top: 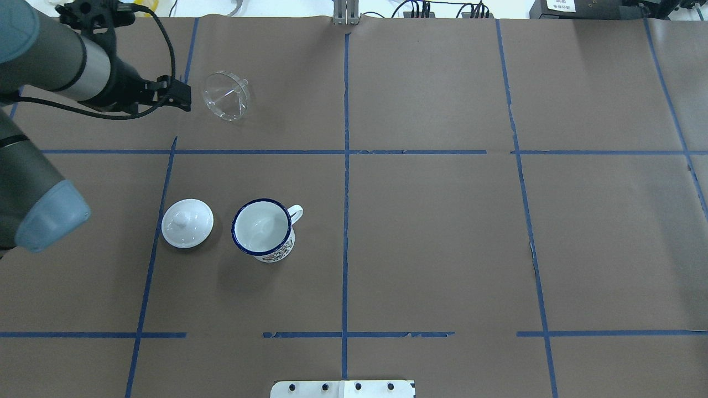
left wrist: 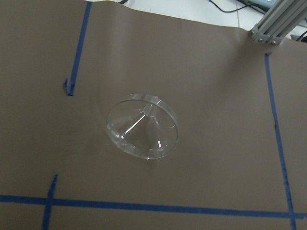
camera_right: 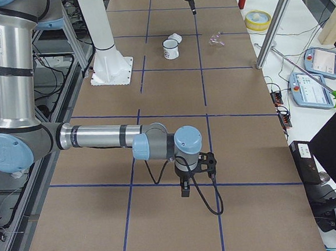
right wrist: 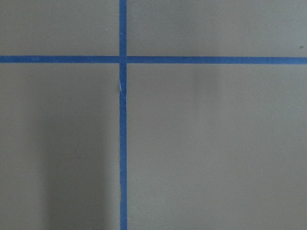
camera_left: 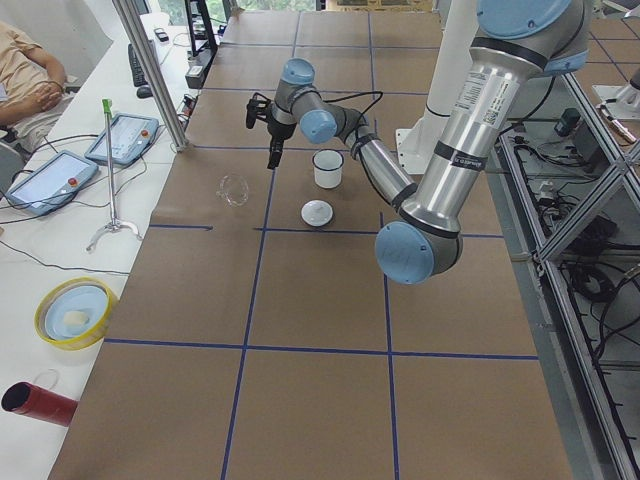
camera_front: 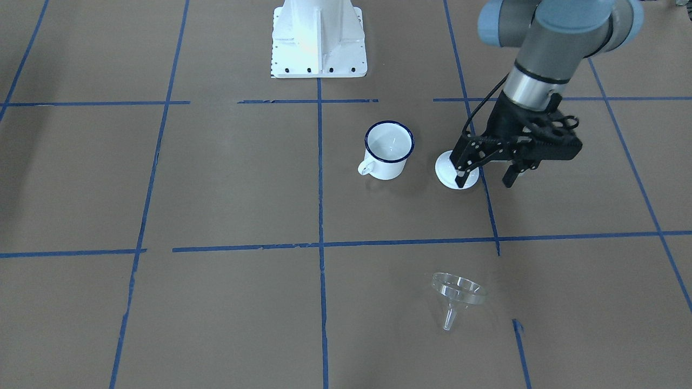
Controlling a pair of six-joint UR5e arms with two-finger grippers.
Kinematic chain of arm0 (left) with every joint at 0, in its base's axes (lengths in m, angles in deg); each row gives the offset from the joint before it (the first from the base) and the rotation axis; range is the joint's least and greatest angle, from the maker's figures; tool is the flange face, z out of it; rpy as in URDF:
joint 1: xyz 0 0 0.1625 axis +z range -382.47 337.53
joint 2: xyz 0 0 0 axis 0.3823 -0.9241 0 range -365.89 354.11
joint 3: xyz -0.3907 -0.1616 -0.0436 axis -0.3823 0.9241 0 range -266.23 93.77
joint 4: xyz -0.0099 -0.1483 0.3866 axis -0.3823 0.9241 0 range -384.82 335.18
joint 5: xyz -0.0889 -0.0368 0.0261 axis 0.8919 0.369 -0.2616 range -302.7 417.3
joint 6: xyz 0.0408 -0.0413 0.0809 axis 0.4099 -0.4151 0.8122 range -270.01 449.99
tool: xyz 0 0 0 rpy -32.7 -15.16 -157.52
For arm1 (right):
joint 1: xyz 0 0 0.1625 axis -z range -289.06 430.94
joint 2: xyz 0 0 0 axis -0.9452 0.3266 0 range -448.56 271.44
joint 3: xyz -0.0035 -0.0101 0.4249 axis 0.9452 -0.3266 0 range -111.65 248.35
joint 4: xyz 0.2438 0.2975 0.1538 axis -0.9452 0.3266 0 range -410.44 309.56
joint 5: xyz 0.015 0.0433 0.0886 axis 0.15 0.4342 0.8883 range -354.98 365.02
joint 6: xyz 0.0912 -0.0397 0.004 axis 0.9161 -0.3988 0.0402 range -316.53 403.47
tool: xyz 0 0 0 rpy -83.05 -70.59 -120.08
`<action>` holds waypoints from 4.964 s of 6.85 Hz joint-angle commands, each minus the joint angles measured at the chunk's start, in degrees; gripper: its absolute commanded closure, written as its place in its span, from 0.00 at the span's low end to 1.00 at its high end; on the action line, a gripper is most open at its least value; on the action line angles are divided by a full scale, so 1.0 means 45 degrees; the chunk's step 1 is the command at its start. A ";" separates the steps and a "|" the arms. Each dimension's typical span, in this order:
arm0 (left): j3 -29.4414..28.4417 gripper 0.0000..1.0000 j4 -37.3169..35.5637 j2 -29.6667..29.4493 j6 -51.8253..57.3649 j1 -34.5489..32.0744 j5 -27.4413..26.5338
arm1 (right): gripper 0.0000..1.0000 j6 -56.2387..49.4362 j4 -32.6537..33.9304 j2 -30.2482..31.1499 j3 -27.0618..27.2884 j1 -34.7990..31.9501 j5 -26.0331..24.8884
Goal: Remove funnel from cup
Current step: 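Move the left gripper down onto the white ceramic funnel, then grasp the white ceramic funnel's stem with the left gripper and lift, then carry the white funnel over the enamel mug and lower it in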
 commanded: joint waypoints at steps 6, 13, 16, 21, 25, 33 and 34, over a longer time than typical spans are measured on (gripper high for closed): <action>-0.1317 0.00 0.2723 0.2133 -0.2200 0.3151 -0.0419 | 0.00 0.0000 0.0000 -0.0001 0.0001 0.0000 0.0000; -0.2338 0.02 0.2704 0.1506 -0.2142 0.3330 -0.0616 | 0.00 0.0000 0.0000 -0.0001 0.0001 0.0000 0.0000; -0.2318 0.19 0.2684 0.1506 -0.2161 0.3369 -0.0616 | 0.00 0.0000 0.0000 -0.0001 0.0001 0.0000 0.0000; -0.2279 0.24 0.2665 0.1565 -0.2161 0.3486 -0.0596 | 0.00 0.0000 0.0000 -0.0001 0.0001 0.0000 0.0000; -0.2260 0.82 0.2645 0.1643 -0.2181 0.3486 -0.0596 | 0.00 0.0000 0.0000 -0.0001 0.0001 0.0000 0.0000; 0.2186 1.00 -0.3818 -0.0277 -0.1985 0.2512 -0.0382 | 0.00 0.0000 0.0000 -0.0001 0.0001 0.0000 0.0000; 0.2213 1.00 -0.5560 -0.1721 -0.2256 0.2529 0.0566 | 0.00 0.0000 0.0000 -0.0001 0.0001 0.0000 0.0000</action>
